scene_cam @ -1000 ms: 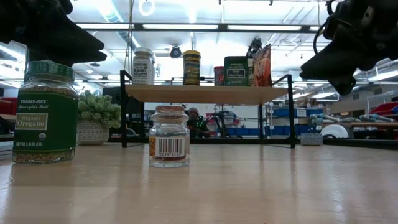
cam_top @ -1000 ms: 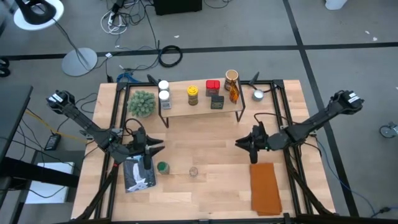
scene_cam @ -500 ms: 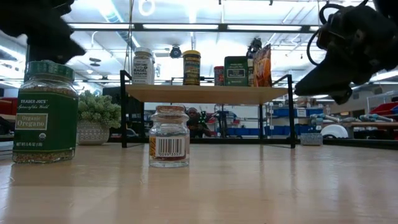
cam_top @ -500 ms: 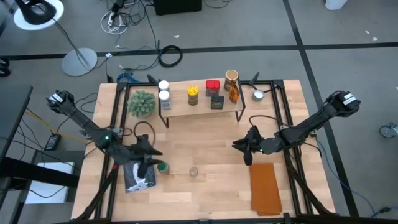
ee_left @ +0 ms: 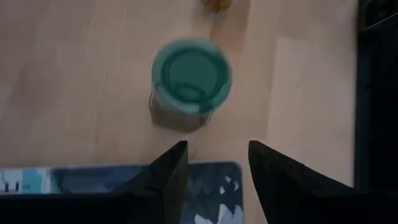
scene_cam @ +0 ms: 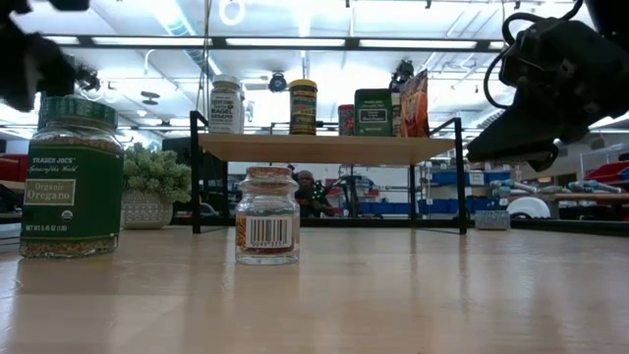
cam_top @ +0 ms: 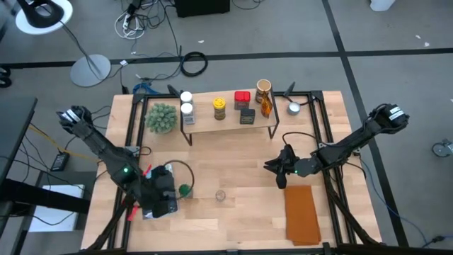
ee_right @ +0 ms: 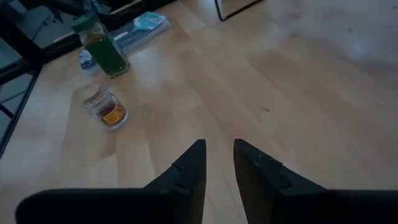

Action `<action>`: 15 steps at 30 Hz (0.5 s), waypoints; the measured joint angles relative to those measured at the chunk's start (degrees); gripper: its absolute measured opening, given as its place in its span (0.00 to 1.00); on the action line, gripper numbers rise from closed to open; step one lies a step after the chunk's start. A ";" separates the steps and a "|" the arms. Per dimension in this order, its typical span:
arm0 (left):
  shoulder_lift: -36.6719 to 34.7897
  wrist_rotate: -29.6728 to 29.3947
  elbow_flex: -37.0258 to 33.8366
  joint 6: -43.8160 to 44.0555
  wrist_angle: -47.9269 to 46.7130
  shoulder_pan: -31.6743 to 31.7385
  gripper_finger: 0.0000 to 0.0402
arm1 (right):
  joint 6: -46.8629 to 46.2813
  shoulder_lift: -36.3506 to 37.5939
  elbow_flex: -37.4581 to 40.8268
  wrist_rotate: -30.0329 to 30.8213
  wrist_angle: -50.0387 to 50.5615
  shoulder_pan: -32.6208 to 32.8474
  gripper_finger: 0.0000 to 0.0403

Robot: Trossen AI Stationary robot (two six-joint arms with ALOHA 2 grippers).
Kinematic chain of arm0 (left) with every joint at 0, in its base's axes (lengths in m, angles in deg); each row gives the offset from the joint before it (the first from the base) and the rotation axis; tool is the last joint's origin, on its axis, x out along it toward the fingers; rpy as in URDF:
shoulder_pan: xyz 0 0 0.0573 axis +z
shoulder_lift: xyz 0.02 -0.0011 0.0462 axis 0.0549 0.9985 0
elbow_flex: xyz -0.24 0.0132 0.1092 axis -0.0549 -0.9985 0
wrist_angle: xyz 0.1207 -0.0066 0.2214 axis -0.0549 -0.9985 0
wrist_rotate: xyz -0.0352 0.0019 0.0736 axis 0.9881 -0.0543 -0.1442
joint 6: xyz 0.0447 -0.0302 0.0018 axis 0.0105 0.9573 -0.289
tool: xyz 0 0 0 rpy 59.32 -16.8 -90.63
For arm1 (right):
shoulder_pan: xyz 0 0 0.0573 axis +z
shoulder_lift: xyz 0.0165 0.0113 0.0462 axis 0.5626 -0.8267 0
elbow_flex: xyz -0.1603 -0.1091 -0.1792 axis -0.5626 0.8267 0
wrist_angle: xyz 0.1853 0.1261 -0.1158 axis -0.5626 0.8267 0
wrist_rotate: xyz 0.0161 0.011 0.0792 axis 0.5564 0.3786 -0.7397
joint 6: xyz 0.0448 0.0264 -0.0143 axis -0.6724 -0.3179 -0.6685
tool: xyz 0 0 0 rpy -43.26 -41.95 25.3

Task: Shelf spices
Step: Put the green seasoning bottle on the shelf

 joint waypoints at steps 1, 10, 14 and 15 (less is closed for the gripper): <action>0.86 -0.54 0.00 0.64 -0.07 -0.58 0.43 | -0.03 0.00 0.00 0.00 0.00 0.00 0.20; 5.62 -11.76 -4.89 1.55 2.63 -3.21 0.43 | -0.56 0.00 0.00 0.00 -0.07 0.00 0.20; 5.62 -10.73 -11.11 2.33 14.00 -3.19 0.43 | -1.01 0.01 0.00 0.00 -0.07 0.00 0.20; 5.62 -10.87 -12.36 1.84 17.00 -3.16 0.43 | -1.01 0.02 0.00 0.00 -0.05 0.00 0.20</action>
